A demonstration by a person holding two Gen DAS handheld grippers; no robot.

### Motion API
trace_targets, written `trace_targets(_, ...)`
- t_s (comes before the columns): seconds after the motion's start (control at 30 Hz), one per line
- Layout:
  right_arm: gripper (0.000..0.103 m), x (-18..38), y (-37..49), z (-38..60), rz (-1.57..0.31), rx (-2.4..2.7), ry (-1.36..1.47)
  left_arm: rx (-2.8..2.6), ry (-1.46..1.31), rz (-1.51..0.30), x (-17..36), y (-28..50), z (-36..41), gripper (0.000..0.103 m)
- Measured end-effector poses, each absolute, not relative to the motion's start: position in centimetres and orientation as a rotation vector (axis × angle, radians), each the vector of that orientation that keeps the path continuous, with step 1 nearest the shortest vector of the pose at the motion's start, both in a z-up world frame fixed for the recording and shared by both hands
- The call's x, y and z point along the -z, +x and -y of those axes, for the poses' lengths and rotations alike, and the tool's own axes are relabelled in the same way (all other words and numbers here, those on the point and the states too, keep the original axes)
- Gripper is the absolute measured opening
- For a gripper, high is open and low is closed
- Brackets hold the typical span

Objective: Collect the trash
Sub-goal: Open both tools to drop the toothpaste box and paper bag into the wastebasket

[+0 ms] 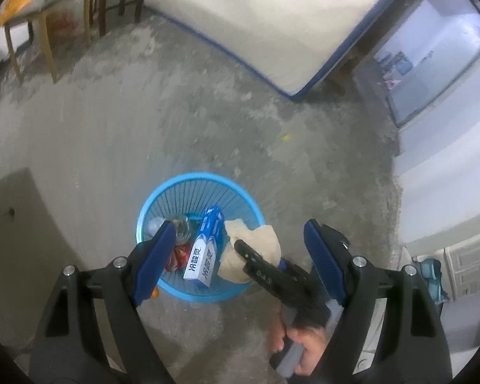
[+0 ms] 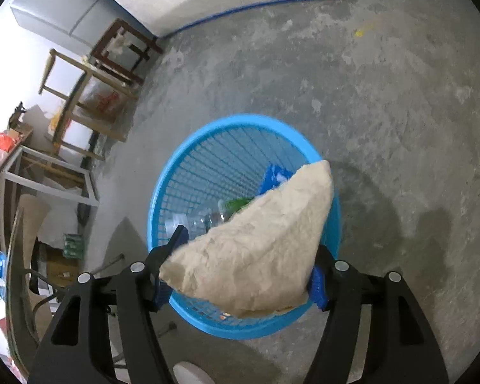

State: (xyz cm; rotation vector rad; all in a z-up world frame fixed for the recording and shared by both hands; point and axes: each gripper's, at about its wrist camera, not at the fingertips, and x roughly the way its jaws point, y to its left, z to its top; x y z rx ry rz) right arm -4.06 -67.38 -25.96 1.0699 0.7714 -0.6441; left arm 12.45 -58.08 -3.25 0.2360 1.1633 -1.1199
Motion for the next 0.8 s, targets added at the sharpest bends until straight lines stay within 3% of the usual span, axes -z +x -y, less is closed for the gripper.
trace_targets(0.2, 0.07, 25.2, -3.2, 67.9, -0.735, 0.584, 1.051, 1.22, 0.235, -1.034, -4.9, 11.9, 51.5, 0.081)
trace_targets(0.27, 0.077, 27.0, -1.3, 68.3, -0.822, 0.537, 1.059, 1.234, 0.225, -0.99, -7.3, 12.5, 47.5, 0.083)
trace_targets(0.4, 0.077, 29.2, 1.6, 68.7, -1.037, 0.572, 1.006, 1.183, 0.164, -0.939, -10.7, 14.7, 38.4, 0.083)
trace_targets(0.47, 0.078, 28.3, 1.9, 68.7, -1.036, 0.587, 0.971, 1.146, 0.121, -0.916, -11.9, 15.8, 33.9, 0.083)
trace_targets(0.53, 0.092, 26.6, 1.7, 68.6, -0.984, 0.618, 0.926, 1.091, 0.069, -0.876, -12.4, 16.9, 28.9, 0.084)
trace_targets(0.67, 0.092, 25.7, 2.0, 68.4, -1.032, 0.686, 0.829, 0.954, -0.005, -0.846, -12.0, 18.5, 20.7, 0.084)
trace_targets(0.73, 0.091, 24.2, 0.6, 68.3, -0.945, 0.707, 0.851, 0.921, -0.038, -0.849, -11.6, 19.1, 17.6, 0.084)
trace_targets(0.8, 0.079, 22.8, -0.8, 67.6, -0.863, 0.694, 0.883, 0.896, -0.068, -0.831, -11.4, 19.3, 14.6, 0.084)
